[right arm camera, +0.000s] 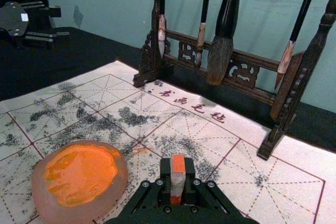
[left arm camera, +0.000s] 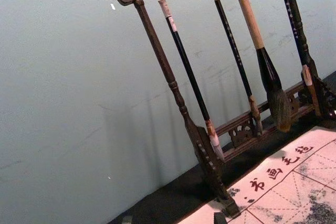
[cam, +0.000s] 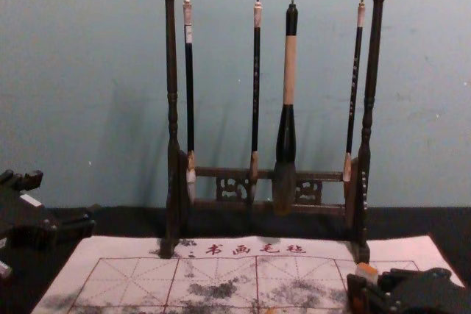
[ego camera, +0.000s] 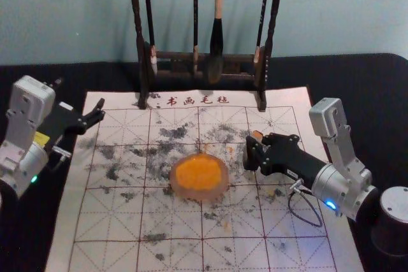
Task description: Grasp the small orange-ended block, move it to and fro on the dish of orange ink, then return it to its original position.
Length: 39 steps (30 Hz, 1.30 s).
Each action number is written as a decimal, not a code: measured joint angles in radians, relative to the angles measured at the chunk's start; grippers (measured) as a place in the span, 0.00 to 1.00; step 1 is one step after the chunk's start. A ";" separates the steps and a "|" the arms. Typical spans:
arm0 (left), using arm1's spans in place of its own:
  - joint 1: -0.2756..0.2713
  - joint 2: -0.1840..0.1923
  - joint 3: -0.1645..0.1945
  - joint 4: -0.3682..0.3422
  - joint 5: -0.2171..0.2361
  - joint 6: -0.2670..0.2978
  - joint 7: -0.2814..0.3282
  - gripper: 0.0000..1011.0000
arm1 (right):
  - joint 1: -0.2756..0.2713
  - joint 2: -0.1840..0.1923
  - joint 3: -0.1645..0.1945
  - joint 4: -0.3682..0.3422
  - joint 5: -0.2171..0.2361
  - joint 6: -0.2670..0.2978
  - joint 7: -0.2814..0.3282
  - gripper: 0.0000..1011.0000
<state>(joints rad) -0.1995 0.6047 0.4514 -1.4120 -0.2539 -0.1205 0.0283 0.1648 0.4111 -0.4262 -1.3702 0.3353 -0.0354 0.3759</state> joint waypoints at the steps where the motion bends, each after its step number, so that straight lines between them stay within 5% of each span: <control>1: 0.000 0.000 0.000 0.000 0.000 0.000 0.000 0.99 | 0.000 0.000 0.000 0.000 0.000 0.000 0.000 0.11; 12: 0.000 0.000 0.000 0.000 0.000 0.000 0.000 0.99 | -0.009 -0.010 0.014 -0.012 0.000 0.001 0.020 0.11; 27: 0.000 0.000 0.000 0.000 0.000 0.000 0.000 0.99 | -0.017 0.003 0.077 -0.119 0.081 0.037 0.084 0.11; 32: 0.000 0.000 0.000 0.000 0.000 0.000 0.000 0.99 | 0.020 0.006 0.064 -0.109 0.084 0.012 0.117 0.11; 39: 0.000 0.000 0.000 0.000 0.000 0.000 0.000 0.99 | 0.116 -0.016 0.001 -0.021 0.066 -0.025 0.186 0.11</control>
<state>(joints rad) -0.1996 0.6047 0.4514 -1.4120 -0.2539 -0.1205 0.0283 0.2806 0.3948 -0.4249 -1.3917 0.4014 -0.0608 0.5618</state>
